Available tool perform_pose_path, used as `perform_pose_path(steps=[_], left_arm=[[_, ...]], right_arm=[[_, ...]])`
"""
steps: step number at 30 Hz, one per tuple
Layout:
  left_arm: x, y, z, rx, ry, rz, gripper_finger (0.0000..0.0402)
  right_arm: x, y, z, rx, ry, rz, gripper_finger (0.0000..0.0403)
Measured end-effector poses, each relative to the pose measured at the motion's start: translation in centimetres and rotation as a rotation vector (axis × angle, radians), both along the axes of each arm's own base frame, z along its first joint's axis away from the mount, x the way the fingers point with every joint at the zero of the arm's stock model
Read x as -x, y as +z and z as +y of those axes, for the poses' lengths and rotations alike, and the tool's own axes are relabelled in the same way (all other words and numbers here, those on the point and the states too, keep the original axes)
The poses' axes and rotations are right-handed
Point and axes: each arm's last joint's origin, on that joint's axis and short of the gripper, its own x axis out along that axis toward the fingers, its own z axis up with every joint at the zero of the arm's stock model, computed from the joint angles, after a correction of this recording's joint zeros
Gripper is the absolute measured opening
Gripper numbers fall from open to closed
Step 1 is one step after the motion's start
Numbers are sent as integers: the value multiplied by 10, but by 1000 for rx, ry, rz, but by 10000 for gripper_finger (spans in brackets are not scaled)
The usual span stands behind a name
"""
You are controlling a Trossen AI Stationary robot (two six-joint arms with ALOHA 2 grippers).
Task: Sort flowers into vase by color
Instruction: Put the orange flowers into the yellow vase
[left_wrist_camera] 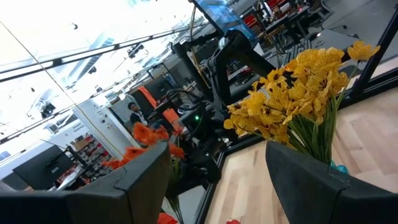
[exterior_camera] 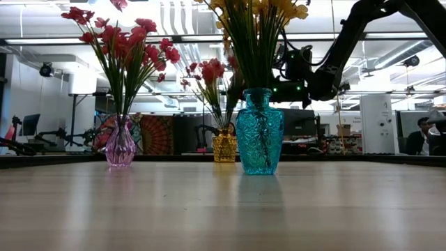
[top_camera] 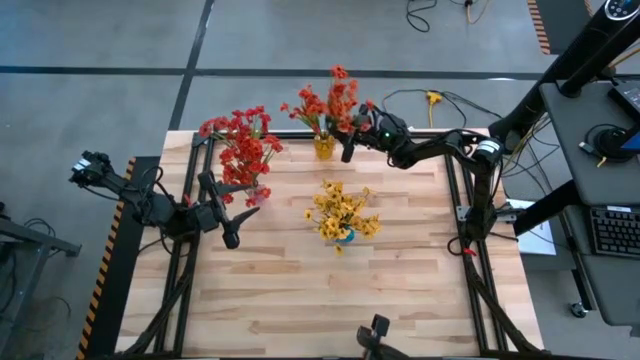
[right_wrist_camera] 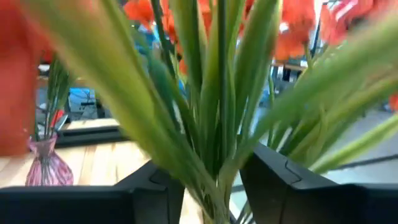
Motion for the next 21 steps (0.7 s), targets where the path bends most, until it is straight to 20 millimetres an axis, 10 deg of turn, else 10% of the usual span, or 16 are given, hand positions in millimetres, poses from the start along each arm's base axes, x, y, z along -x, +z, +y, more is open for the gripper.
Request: perform_pose_path(steps=[21], left_arm=[[0, -1, 0, 4, 3, 4, 246]], right_arm=[[8, 4, 5, -115, -34, 213, 244]])
